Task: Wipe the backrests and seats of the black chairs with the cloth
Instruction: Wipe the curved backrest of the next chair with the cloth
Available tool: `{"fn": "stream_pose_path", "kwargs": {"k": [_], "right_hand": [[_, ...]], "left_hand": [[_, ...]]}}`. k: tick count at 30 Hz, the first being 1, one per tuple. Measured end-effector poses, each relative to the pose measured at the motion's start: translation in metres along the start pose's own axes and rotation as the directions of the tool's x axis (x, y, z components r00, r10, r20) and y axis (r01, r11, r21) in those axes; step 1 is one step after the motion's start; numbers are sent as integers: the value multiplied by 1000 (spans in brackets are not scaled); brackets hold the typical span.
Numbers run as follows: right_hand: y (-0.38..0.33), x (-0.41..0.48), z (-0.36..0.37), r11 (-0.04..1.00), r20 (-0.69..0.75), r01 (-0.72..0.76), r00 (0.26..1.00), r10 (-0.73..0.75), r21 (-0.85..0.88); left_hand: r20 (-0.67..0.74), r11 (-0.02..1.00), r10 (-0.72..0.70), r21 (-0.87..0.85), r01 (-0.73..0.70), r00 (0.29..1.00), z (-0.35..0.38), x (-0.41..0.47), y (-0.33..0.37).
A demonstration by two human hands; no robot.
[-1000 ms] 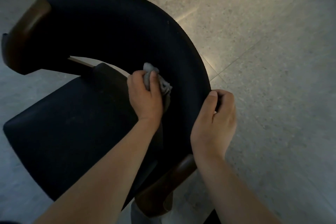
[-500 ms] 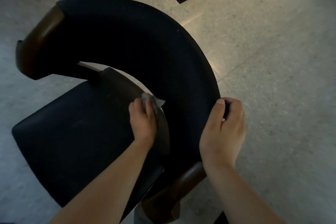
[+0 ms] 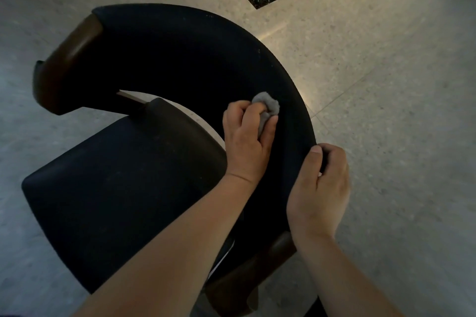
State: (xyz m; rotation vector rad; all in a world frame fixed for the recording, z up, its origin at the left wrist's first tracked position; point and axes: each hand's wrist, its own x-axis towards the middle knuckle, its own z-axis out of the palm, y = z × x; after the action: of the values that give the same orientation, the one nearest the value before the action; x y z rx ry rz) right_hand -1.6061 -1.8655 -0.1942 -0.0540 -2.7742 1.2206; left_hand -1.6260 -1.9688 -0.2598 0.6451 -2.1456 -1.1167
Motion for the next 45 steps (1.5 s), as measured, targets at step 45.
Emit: {"fn": "stream_pose_path", "kwargs": {"k": [45], "right_hand": [[-1, 0, 0, 999, 19, -1, 1000, 2, -47]], "left_hand": [[41, 872, -449, 237, 428, 892, -18, 3, -54]]}}
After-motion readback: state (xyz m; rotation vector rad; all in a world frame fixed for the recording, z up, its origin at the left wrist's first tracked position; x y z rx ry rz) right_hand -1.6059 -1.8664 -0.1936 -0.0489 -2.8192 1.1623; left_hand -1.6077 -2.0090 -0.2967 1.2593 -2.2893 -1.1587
